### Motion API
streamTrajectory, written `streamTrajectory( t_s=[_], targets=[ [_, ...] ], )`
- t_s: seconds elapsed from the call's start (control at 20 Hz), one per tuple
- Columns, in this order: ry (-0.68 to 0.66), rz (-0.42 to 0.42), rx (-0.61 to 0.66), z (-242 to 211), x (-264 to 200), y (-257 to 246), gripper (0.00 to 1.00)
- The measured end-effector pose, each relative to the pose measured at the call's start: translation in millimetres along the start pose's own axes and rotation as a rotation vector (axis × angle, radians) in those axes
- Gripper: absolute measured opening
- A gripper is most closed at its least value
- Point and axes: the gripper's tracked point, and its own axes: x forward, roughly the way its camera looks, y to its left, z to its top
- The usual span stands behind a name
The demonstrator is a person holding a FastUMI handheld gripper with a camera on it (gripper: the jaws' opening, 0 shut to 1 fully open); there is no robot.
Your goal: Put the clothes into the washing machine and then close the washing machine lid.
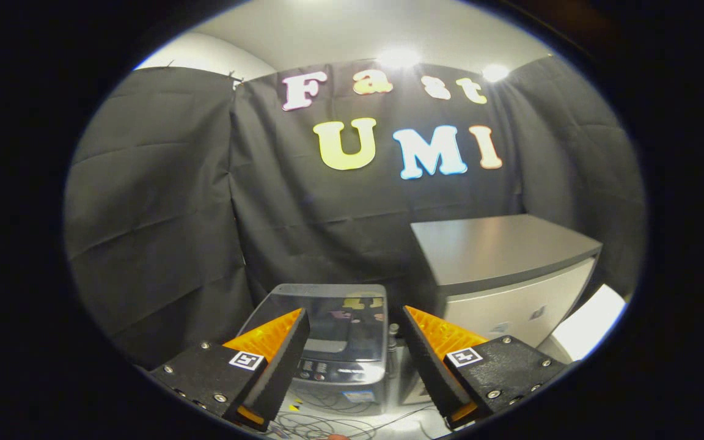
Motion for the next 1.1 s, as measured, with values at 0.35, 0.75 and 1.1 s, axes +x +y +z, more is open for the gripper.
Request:
streamTrajectory(
  t_s=[0.35,0.75,1.1],
  targets=[
    [-0.053,0.045,-0.082,0,-130,-68,0.93],
    [-0.084,0.042,-0.064,6,-224,-81,0.93],
    [-0.104,0.011,-0.060,8,-261,-77,0.93]
  ],
)
